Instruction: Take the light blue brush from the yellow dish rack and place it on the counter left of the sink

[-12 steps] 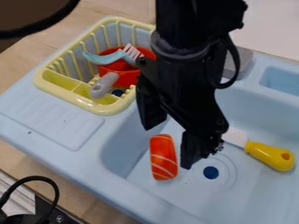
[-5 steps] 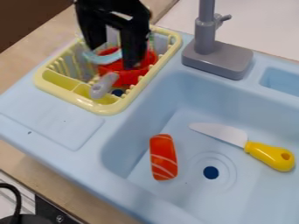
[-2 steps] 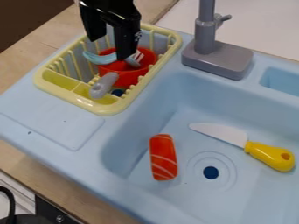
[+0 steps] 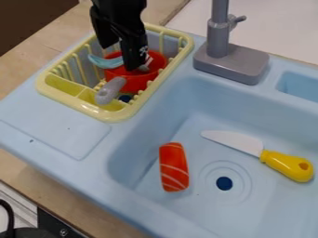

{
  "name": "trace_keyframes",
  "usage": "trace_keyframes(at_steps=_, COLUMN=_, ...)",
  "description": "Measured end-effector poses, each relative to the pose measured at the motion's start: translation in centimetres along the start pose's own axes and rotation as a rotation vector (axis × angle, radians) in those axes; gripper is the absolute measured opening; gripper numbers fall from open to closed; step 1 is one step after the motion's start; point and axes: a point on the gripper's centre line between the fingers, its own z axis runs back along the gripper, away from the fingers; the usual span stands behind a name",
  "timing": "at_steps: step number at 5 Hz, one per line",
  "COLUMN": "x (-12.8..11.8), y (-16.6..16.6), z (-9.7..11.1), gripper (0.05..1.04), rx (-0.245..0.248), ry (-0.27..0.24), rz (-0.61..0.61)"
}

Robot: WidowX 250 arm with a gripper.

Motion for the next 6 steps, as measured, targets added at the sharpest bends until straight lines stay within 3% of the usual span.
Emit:
trace_keyframes(at_steps=1, x=0.2, y=0.1, z=-0.7, gripper=0.997, rx=0.008, ry=-0.049, rz=-0.045)
trace_keyframes(at_steps=4, x=0.3, y=0.1, z=-2.7, gripper=0.997, rx=-0.032, ry=-0.042, rz=-0.063)
trace_keyframes(at_steps=6, x=0.6, y=0.1, z=-3.2, gripper=0.965, rx=-0.066, ry=-0.074, rz=-0.090)
